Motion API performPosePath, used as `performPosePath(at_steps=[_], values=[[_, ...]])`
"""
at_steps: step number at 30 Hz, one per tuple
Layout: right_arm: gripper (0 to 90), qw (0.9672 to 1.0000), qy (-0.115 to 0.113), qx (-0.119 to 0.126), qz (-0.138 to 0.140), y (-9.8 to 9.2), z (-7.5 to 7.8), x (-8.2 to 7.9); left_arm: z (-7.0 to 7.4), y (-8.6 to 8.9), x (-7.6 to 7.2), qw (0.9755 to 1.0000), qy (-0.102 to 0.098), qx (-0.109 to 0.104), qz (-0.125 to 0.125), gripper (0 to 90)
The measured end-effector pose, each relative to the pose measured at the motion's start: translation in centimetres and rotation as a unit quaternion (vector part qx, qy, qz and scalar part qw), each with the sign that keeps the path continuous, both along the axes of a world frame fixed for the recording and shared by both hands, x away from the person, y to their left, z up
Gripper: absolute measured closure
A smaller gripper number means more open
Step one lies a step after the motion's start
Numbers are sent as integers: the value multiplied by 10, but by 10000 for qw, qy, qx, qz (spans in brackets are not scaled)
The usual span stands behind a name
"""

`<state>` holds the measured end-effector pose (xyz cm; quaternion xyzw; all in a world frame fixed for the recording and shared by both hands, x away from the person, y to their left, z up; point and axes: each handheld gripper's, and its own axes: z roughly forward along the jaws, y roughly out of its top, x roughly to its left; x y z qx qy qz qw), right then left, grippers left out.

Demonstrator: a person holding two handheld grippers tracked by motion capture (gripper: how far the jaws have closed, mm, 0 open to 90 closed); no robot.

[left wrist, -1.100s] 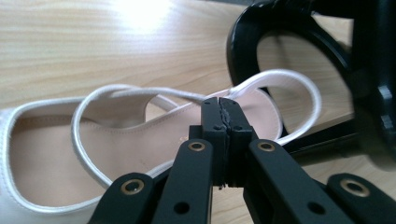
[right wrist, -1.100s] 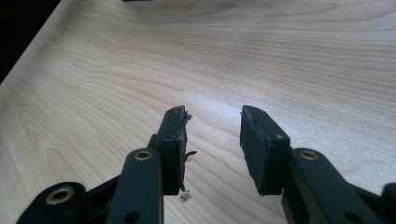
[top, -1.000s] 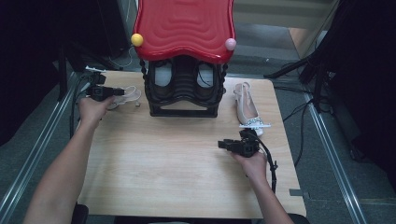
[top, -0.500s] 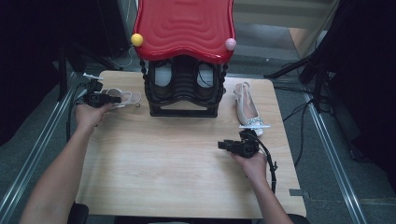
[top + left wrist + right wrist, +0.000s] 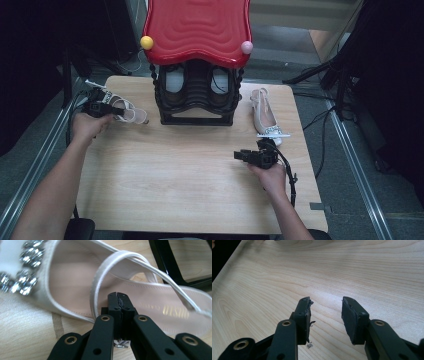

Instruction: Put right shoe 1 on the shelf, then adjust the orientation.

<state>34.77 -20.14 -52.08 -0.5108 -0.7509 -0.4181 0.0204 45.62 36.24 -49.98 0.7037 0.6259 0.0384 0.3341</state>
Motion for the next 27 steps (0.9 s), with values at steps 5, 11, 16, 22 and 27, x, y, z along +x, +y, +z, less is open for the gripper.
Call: performPosePath(at_steps=[5,11,16,22,27], values=[[600,10000,-10,-6,-12,0,0,0,1,4,0,9999,83,59,10,900],[598,10000,8,9,-37,-1,0,0,2,9,0,9995,156,259,-42,900],[596,10000,28,11,-47,-1,0,0,2,14,-1,9994,220,258,-13,900],[589,10000,38,-18,-38,-1,-1,-1,4,20,0,9994,244,242,61,898],[588,10000,50,-16,-58,0,-1,0,2,23,0,9989,315,323,130,883]])
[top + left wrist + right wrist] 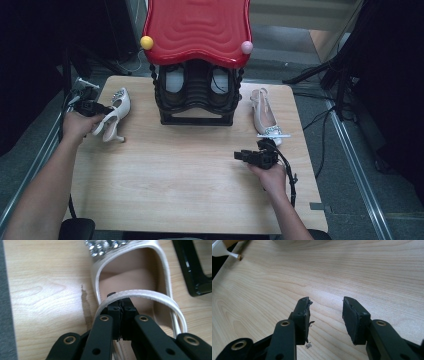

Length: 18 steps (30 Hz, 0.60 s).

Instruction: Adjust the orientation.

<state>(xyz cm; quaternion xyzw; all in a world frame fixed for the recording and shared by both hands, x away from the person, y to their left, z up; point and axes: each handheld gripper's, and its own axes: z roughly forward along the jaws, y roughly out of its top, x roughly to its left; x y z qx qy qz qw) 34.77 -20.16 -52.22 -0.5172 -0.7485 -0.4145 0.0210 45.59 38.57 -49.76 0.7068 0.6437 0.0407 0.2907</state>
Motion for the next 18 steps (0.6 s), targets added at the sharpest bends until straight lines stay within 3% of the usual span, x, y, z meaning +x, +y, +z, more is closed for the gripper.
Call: performPosePath(at_steps=[11,18], values=[[586,10000,-10,3,-15,0,1,0,5,-11,3,9996,-125,-269,-14,867],[585,10000,-24,-6,-8,0,0,0,7,-17,4,9995,-147,-283,-37,851]])
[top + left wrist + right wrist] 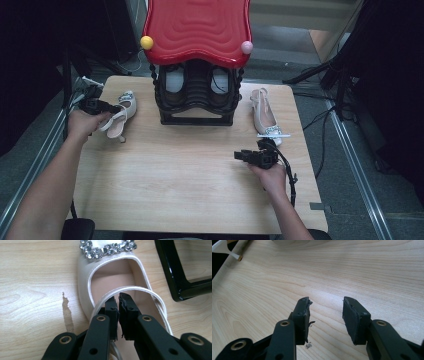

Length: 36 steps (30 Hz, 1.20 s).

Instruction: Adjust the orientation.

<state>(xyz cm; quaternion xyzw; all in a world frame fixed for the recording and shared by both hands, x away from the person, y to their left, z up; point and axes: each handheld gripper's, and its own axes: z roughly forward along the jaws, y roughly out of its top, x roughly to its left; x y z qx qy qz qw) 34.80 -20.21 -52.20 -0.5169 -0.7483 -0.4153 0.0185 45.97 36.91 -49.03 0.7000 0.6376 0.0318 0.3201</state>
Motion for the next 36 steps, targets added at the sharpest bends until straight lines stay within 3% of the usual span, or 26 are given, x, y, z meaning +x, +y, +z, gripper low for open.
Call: performPosePath(at_steps=[4,8,10,15,20,23,30,32,34,36], values=[[583,10000,23,-3,-15,0,0,0,5,-3,1,10000,49,-26,-49,819],[580,10000,23,-13,-13,0,0,0,18,-10,0,9999,-38,27,-149,762],[579,10000,38,-12,-25,0,0,0,24,-9,-2,9998,-89,102,-172,700],[577,10000,26,-15,-37,-1,1,0,35,3,-9,9999,-67,-85,-23,533],[574,10000,7,-18,-33,-1,1,0,30,6,-14,10000,24,-34,-26,446],[573,10000,8,-18,-40,-1,1,0,23,4,-17,9999,85,80,-69,438],[571,10000,17,-29,-47,-1,0,0,7,1,-19,9998,196,54,49,438],[571,10000,12,-33,-43,-1,1,0,7,0,-20,9996,258,-19,65,430],[571,10000,21,-34,-53,-1,1,0,11,1,-21,9997,236,-22,50,408],[571,10000,17,-37,-52,-2,0,0,17,1,-23,9997,169,-170,77,376]])
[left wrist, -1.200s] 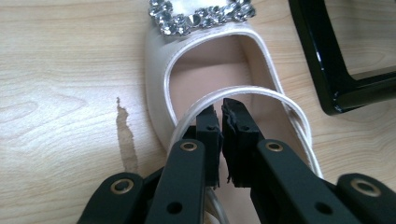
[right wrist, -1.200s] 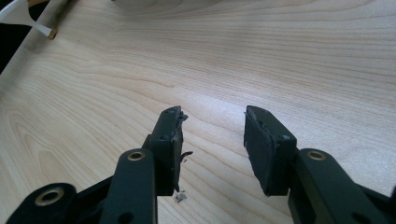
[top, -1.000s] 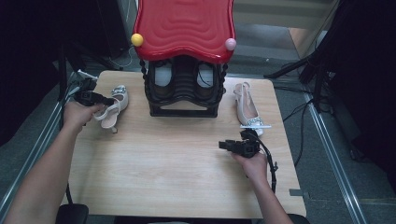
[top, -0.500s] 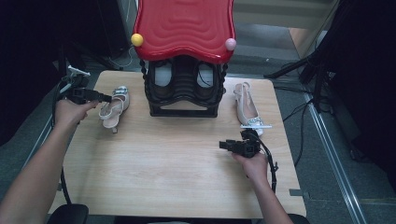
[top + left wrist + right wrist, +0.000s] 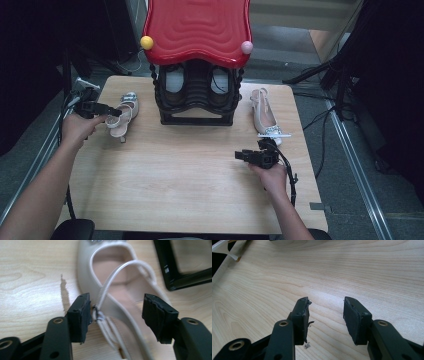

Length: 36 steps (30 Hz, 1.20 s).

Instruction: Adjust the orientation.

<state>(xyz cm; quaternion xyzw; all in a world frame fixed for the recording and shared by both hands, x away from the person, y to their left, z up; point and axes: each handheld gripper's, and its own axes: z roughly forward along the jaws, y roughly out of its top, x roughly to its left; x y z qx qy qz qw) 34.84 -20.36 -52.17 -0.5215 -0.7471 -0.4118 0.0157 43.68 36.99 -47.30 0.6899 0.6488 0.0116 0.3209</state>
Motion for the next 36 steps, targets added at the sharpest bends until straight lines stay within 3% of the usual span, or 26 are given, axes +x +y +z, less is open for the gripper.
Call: performPosePath(at_steps=[1,4,6,8,10,14,18,21,24,30,36], values=[[571,10000,5,-5,-2,0,0,0,2,-2,-1,10000,-56,-35,7,348],[571,10000,2,0,2,1,0,0,0,-6,0,10000,25,-13,-43,247],[570,10000,-1,-8,13,1,0,0,0,-4,1,9999,16,-118,-5,229],[570,10000,-14,-7,5,1,0,0,5,-3,-1,9995,-207,-183,137,191],[569,10000,-7,4,0,0,1,-1,9,-1,-1,9990,-283,-298,163,206],[568,10000,-3,-11,8,1,0,0,7,-7,4,9997,-77,-240,16,144],[566,10000,-18,-22,36,2,0,0,0,-15,10,9999,-17,-120,-3,105],[564,10000,-4,-11,9,1,1,0,-5,-15,12,9999,-28,-155,41,103],[562,10000,-13,-8,18,1,0,0,-11,-18,15,10000,67,28,67,102],[559,10000,-2,-18,50,2,0,0,-24,-24,18,9997,160,151,96,100],[556,10000,1,-30,35,2,0,0,-30,-23,18,9996,174,130,173,107]])
